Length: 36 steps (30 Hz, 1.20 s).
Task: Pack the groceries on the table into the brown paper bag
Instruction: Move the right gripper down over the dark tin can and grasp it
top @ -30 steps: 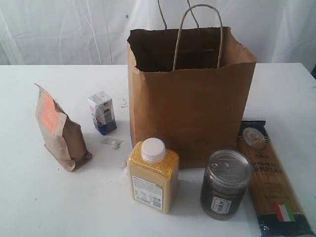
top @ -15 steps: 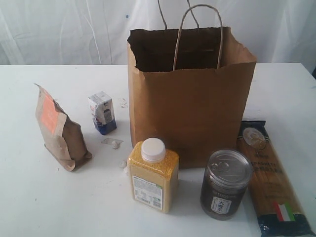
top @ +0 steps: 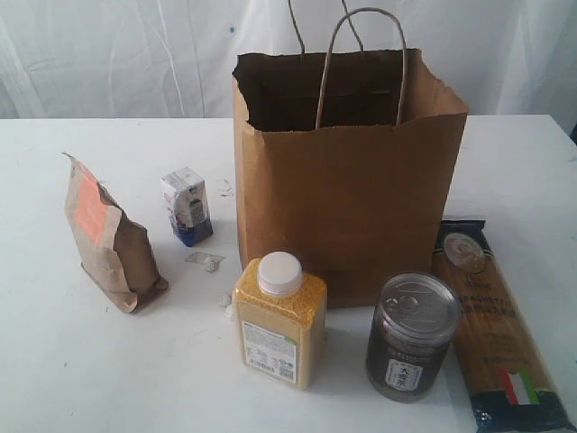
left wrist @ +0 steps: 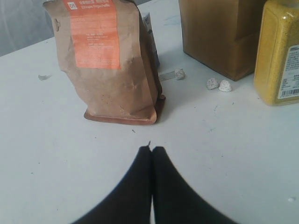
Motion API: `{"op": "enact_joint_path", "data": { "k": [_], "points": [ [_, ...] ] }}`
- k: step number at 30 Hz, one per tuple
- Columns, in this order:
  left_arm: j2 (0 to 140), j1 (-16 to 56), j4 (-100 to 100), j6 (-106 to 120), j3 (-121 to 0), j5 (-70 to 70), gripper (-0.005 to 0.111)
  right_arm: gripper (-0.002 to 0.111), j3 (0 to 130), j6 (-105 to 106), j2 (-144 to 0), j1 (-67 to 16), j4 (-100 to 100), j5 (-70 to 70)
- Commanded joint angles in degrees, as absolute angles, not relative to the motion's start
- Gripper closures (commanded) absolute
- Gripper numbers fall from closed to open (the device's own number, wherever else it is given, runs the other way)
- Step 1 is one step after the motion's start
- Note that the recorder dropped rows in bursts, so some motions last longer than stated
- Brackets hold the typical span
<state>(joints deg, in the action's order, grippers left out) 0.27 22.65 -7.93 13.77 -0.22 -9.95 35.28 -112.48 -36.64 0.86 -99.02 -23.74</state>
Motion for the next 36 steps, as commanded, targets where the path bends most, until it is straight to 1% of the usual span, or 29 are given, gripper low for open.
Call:
{"op": "enact_joint_path", "data": {
  "k": [1, 3, 9, 12, 13, 14, 18, 20, 21, 23, 24, 25, 26, 27, 28, 29, 36],
  "points": [
    [0.0, 22.4, -8.2, 13.8, 0.0, -10.0, 0.107, 0.108, 38.5, -111.4, -36.0, -1.0, -97.0, -15.5],
    [0.0, 22.4, -8.2, 13.8, 0.0, -10.0, 0.107, 0.108, 39.6, -107.8, -36.0, -1.5, -94.8, -12.3],
    [0.0, 22.4, -8.2, 13.8, 0.0, -10.0, 0.107, 0.108, 41.7, -77.1, -36.9, -5.6, -89.0, 6.3],
    [0.0, 22.4, -8.2, 13.8, 0.0, -10.0, 0.107, 0.108, 41.5, -60.4, -37.3, -6.5, -66.4, 22.1],
    [0.0, 22.4, -8.2, 13.8, 0.0, -10.0, 0.107, 0.108, 41.5, -50.5, -37.3, -6.5, -54.3, 27.0],
    [0.0, 22.4, -8.2, 13.8, 0.0, -10.0, 0.107, 0.108, 41.5, -42.4, -37.3, -6.5, -46.6, 31.1],
    [0.0, 22.4, -8.2, 13.8, 0.0, -10.0, 0.107, 0.108, 41.5, -1.5, -36.7, -8.3, -9.0, 42.1],
    [0.0, 22.4, -8.2, 13.8, 0.0, -10.0, 0.107, 0.107, 41.5, 13.2, -36.7, -9.5, 4.5, 46.1],
    [0.0, 22.4, -8.2, 13.8, 0.0, -10.0, 0.107, 0.104, 41.5, 16.7, -36.7, -10.0, 11.2, 48.0],
    [0.0, 22.4, -8.2, 13.8, 0.0, -10.0, 0.107, 0.094, 41.5, 20.9, -37.3, -10.7, 18.8, 50.9],
    [0.0, 22.4, -8.2, 13.8, 0.0, -10.0, 0.107, 0.085, 41.5, 21.6, -37.4, -11.1, 20.6, 51.8],
    [0.0, 22.4, -8.2, 13.8, 0.0, -10.0, 0.107, 0.060, 41.5, 21.7, -38.3, -11.4, 21.3, 52.6],
    [0.0, 22.4, -8.2, 13.8, 0.0, -10.0, 0.107, 0.049, 41.5, 21.7, -39.0, -11.5, 21.3, 52.8],
    [0.0, 22.4, -8.2, 13.8, 0.0, -10.0, 0.107, 0.028, 41.5, 20.7, -40.3, -11.5, 21.3, 52.2],
    [0.0, 22.4, -8.2, 13.8, 0.0, -10.0, 0.107, 0.024, 41.5, 20.4, -40.9, -11.5, 21.6, 51.7],
    [0.0, 22.4, -8.2, 13.8, 0.0, -10.0, 0.107, 0.023, 41.5, 20.4, -42.7, -11.6, 22.6, 50.9],
    [0.0, 22.4, -8.2, 13.8, 0.0, -10.0, 0.107, 0.023, 41.5, 21.5, -55.9, -17.5, 22.4, 46.6]
  ]
}}
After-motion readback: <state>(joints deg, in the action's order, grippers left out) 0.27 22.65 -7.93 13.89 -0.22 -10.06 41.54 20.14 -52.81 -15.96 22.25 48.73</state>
